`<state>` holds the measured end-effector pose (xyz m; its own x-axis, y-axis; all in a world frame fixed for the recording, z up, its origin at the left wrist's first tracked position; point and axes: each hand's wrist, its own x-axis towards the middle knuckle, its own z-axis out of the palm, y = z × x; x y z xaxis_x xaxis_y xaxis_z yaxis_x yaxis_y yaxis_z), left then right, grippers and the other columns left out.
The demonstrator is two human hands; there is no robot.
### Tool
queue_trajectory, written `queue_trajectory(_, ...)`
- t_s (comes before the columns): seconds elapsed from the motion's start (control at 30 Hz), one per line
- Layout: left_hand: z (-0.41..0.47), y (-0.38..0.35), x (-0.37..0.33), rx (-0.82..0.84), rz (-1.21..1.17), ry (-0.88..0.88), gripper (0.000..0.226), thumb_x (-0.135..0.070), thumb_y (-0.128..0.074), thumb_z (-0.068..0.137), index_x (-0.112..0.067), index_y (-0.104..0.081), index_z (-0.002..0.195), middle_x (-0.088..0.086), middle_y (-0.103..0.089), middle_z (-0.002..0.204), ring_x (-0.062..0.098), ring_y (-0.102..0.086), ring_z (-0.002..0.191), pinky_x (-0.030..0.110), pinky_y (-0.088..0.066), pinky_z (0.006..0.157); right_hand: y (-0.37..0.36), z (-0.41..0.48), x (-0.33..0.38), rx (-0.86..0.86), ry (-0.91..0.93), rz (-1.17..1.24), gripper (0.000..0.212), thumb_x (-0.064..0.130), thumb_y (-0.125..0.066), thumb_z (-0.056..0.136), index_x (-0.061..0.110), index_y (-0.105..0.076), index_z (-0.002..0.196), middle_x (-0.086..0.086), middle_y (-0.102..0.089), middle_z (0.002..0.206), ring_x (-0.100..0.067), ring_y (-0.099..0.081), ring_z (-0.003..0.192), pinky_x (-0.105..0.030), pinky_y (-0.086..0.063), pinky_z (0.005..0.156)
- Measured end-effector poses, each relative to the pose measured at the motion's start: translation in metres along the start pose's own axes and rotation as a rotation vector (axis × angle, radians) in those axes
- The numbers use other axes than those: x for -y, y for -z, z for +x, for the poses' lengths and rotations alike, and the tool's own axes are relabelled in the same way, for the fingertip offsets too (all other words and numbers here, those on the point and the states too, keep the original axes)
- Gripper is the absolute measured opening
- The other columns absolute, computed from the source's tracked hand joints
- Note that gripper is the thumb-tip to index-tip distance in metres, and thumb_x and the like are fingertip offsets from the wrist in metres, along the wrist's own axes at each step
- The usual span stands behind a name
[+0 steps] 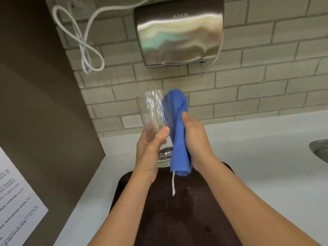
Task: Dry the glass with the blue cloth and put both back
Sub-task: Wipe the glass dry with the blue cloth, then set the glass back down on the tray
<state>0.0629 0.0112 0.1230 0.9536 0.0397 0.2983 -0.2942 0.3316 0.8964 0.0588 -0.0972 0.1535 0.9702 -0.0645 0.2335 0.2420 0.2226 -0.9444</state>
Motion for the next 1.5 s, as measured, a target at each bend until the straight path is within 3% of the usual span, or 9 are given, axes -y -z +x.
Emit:
queue_trajectory(0.1, 0.001, 0.000, 0.007, -0.148, 0.119, -0.092, 0.064, -0.027, -0.075, 0.061, -0.016, -0.052, 0.120, 0.000, -0.064, 0.108, 0.016, -0.061, 0.103, 0.020, -0.049, 0.080, 0.005, -0.009, -0.027, 0.017, -0.193, -0.030, 0.033, 0.035, -0.035, 0.094, 0.017, -0.063, 0.100, -0.009, -0.067, 0.097, -0.021, -0.062, 0.091, -0.035, -0.050, 0.084)
queue_trajectory(0.2, -0.001, 0.002, 0.022, -0.198, 0.235, -0.137, 0.057, -0.013, -0.074, 0.071, -0.019, -0.048, 0.121, -0.004, -0.061, 0.104, 0.013, -0.061, 0.095, 0.015, -0.052, 0.073, 0.013, -0.014, -0.043, 0.042, -0.311, -0.056, 0.037, 0.034, -0.035, 0.095, 0.013, -0.057, 0.116, -0.012, -0.065, 0.109, -0.024, -0.061, 0.099, -0.038, -0.049, 0.090)
queue_trajectory(0.37, -0.003, 0.005, 0.038, -0.221, 0.364, -0.154, 0.067, -0.013, -0.077, 0.068, -0.025, -0.042, 0.125, -0.009, -0.055, 0.107, 0.003, -0.053, 0.095, 0.031, -0.048, 0.086, 0.040, -0.018, -0.051, 0.073, -0.413, 0.009, 0.028, 0.026, -0.042, 0.094, 0.008, -0.062, 0.099, -0.011, -0.067, 0.084, -0.021, -0.062, 0.074, -0.033, -0.052, 0.071)
queue_trajectory(0.53, -0.012, 0.013, 0.049, -0.182, 0.365, -0.126, 0.075, -0.010, -0.082, 0.062, -0.034, -0.039, 0.118, -0.011, -0.052, 0.112, 0.003, -0.052, 0.102, 0.009, -0.047, 0.075, 0.074, -0.020, -0.049, -0.013, -0.553, 0.388, 0.025, 0.026, -0.044, 0.093, 0.006, -0.059, 0.094, -0.006, -0.074, 0.060, -0.017, -0.070, 0.056, -0.025, -0.056, 0.046)
queue_trajectory(0.63, -0.022, 0.020, 0.059, -0.164, 0.368, -0.076, 0.079, -0.009, -0.083, 0.059, -0.034, -0.037, 0.118, -0.013, -0.051, 0.114, 0.005, -0.050, 0.107, 0.005, -0.048, 0.072, 0.096, -0.018, -0.045, -0.029, -0.553, 0.564, 0.030, 0.029, -0.042, 0.093, 0.005, -0.058, 0.102, -0.009, -0.075, 0.067, -0.020, -0.071, 0.060, -0.028, -0.057, 0.048)
queue_trajectory(0.83, -0.036, 0.026, 0.084, -0.159, 0.526, 0.056, 0.084, -0.012, -0.085, 0.054, -0.032, -0.031, 0.114, -0.007, -0.048, 0.120, 0.011, -0.047, 0.113, 0.020, -0.037, 0.089, 0.131, -0.027, -0.041, -0.032, -0.513, 0.724, 0.040, 0.031, -0.041, 0.092, 0.008, -0.051, 0.124, -0.007, -0.065, 0.103, -0.019, -0.067, 0.084, -0.028, -0.059, 0.064)
queue_trajectory(1.13, -0.040, 0.025, 0.117, -0.194, 0.562, 0.146, 0.086, -0.005, -0.083, 0.057, -0.018, -0.028, 0.122, 0.003, -0.046, 0.125, 0.017, -0.046, 0.118, 0.026, -0.037, 0.095, 0.146, -0.054, -0.035, -0.036, -0.532, 0.755, 0.031, 0.029, -0.045, 0.090, 0.006, -0.065, 0.095, -0.008, -0.074, 0.076, -0.020, -0.071, 0.066, -0.029, -0.059, 0.056)
queue_trajectory(1.4, -0.042, 0.023, 0.134, -0.204, 0.523, 0.156, 0.081, -0.003, -0.083, 0.055, -0.024, -0.030, 0.111, 0.005, -0.048, 0.120, 0.017, -0.050, 0.109, 0.025, -0.038, 0.087, 0.151, -0.055, -0.036, -0.060, -0.536, 0.720, 0.034, 0.030, -0.045, 0.090, 0.008, -0.060, 0.111, -0.007, -0.067, 0.096, -0.020, -0.068, 0.078, -0.029, -0.057, 0.070)
queue_trajectory(1.5, -0.044, 0.023, 0.139, -0.225, 0.515, 0.141, 0.077, -0.001, -0.083, 0.054, -0.023, -0.032, 0.107, 0.006, -0.050, 0.117, 0.018, -0.052, 0.108, 0.025, -0.039, 0.084, 0.152, -0.057, -0.038, -0.056, -0.536, 0.714, 0.033, 0.030, -0.045, 0.090, 0.007, -0.062, 0.105, -0.007, -0.069, 0.089, -0.020, -0.069, 0.073, -0.030, -0.057, 0.067)
